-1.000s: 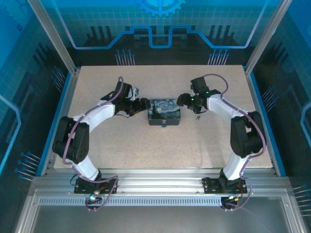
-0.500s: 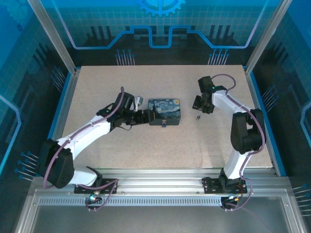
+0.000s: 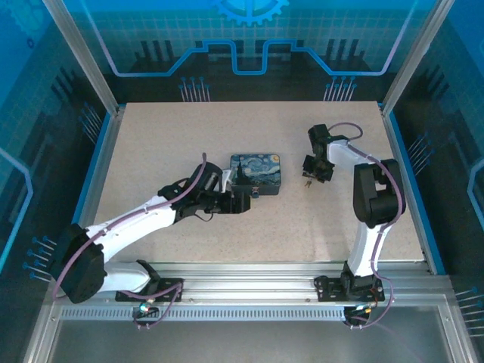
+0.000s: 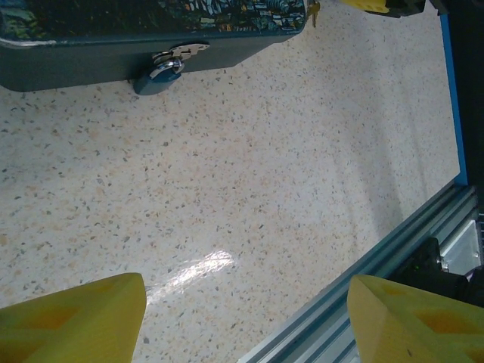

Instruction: Unlock the padlock with the key

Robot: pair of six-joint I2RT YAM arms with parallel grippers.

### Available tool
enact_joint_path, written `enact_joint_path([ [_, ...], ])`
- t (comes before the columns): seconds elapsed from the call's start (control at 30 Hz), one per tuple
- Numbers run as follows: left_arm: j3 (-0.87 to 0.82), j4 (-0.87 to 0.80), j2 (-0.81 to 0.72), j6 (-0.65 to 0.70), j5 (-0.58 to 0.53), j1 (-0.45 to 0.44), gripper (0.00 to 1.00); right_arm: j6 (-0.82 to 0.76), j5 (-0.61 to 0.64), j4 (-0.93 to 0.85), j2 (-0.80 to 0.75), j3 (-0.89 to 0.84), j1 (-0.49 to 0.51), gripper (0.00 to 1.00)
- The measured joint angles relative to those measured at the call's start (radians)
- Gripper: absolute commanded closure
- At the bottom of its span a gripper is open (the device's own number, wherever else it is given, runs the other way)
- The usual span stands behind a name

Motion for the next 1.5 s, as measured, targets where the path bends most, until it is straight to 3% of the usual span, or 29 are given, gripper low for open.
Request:
enact_joint_path([
  [0.33, -0.004, 0.033, 0.029, -0.026, -0.003, -0.022, 0.29, 0.0, -0.034, 0.008, 0.032, 0.003, -0.019, 0.77],
  [0.67, -0.034, 0.053, 0.029, -0.049, -0.004, -0.022, 0.29, 0.014, -0.086, 0.024, 0.042, -0.004, -0.048, 1.0],
  [0.83, -0.042, 0.064, 0.03, -0.053, -0.003, -0.022, 0.29, 0.04, -0.134, 0.095, 0.0, -0.07, -0.064, 1.0],
  [1.23, -0.04, 0.107, 0.03, -0.052, -0.003, -0.02, 0.27, 0.095, -0.274, 0.15, -0.319, -0.195, -0.049, 1.0],
  [1.5, 0.033, 0.195, 0.029, -0.047, 0.067, 0.037, 0.24, 0.105, -0.343, 0.116, -0.538, -0.181, 0.055, 1.0],
])
